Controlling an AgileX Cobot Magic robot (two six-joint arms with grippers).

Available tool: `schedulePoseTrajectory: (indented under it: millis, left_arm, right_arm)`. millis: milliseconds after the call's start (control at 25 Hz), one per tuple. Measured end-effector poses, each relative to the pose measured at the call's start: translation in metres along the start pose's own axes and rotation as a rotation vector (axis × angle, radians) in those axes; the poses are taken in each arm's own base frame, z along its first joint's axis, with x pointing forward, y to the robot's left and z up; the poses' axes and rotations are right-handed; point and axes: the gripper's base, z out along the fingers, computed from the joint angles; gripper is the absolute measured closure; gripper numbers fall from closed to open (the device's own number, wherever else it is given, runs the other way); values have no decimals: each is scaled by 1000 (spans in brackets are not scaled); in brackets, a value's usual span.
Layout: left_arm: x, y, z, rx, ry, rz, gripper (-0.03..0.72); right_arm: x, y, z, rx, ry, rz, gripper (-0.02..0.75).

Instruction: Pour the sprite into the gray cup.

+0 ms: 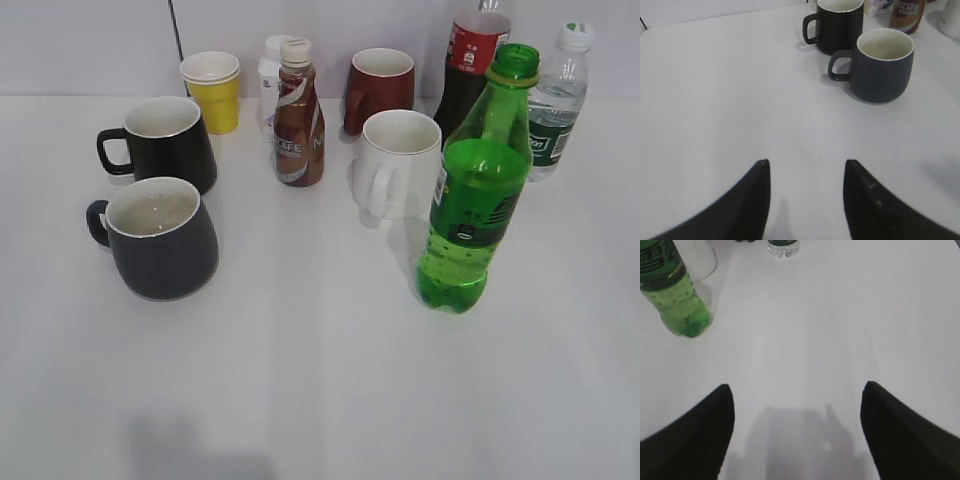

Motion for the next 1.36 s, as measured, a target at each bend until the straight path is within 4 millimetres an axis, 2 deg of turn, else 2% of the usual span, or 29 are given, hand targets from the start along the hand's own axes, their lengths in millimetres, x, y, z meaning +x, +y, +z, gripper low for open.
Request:
schedulePoseTrajectory:
  millis: [240, 560, 1360]
  left_arm:
    - [0, 0, 0, -9, 0, -5, 318]
    - [0, -1, 0, -114, 4, -55, 318]
    - [0, -1, 0, -117, 4, -57, 318]
  right_arm:
    - [0, 1, 0, -3, -2, 4, 148]
    - [1, 1, -2, 38, -26, 25, 148]
    - [1, 1, -3, 32, -28, 26, 148]
